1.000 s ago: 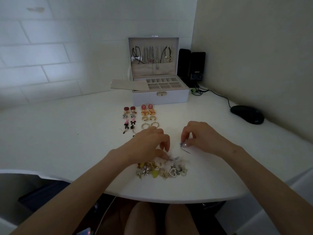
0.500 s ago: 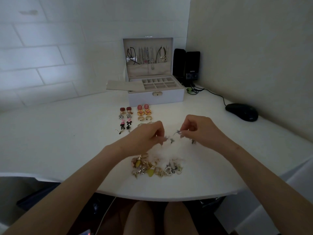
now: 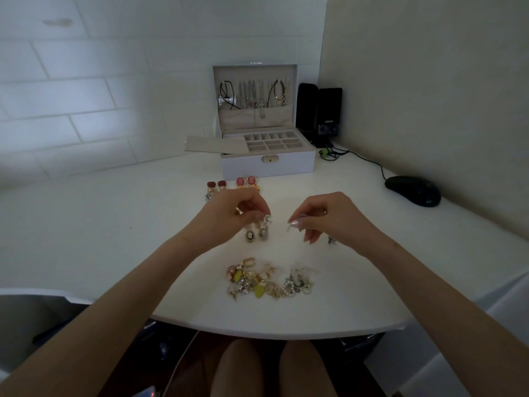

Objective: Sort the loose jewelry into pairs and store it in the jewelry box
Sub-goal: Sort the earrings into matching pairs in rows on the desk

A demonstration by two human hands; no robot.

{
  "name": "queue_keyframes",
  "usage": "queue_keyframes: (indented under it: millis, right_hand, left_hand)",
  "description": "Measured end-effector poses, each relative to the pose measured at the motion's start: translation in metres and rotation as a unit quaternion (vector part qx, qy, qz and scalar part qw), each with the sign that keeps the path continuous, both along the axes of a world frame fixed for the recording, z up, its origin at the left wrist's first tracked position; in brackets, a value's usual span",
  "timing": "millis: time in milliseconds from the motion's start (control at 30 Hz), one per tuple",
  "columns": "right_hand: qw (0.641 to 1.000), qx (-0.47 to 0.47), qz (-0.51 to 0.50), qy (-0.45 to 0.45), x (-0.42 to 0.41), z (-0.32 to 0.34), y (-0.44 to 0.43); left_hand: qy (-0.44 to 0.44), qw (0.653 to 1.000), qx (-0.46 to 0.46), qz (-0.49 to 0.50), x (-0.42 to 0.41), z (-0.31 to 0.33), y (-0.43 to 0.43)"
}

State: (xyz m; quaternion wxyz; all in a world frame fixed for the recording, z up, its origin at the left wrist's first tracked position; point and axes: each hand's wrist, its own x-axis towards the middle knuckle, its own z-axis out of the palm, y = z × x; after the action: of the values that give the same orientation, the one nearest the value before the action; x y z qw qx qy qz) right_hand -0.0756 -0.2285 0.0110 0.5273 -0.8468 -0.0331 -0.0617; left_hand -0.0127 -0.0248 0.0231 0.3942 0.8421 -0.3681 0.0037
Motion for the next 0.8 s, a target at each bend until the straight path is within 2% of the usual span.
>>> queue_keyframes:
  millis: [100,333,567,667,800]
  right_hand:
    - [1.000,0.015,0.006,-0.003,0.003,0.003,0.009]
    - [0.998,0.055,0.027,-0.003,0.017,0.006,0.040]
    - [0.999,0.029,0.027,-0.004,0.033,0.002,0.068]
    - [1.000,0.013,0.021,-0.009,0.038,0.000,0.074]
    - [0.999,0.018,0.027,-0.017,0.041,0.002,0.079]
  left_hand:
    - [0.036,0.999,-0.026,0.012,0.001,0.003,0.007]
    - [0.040,0.997,-0.049,0.043,0.004,0.010,0.032]
    - [0.015,0.989,-0.063,0.135,0.008,0.012,0.053]
    - [0.053,0.988,-0.075,0.121,0.010,0.012,0.062]
    - [0.062,0.993,-0.034,0.090,0.009,0.013,0.072]
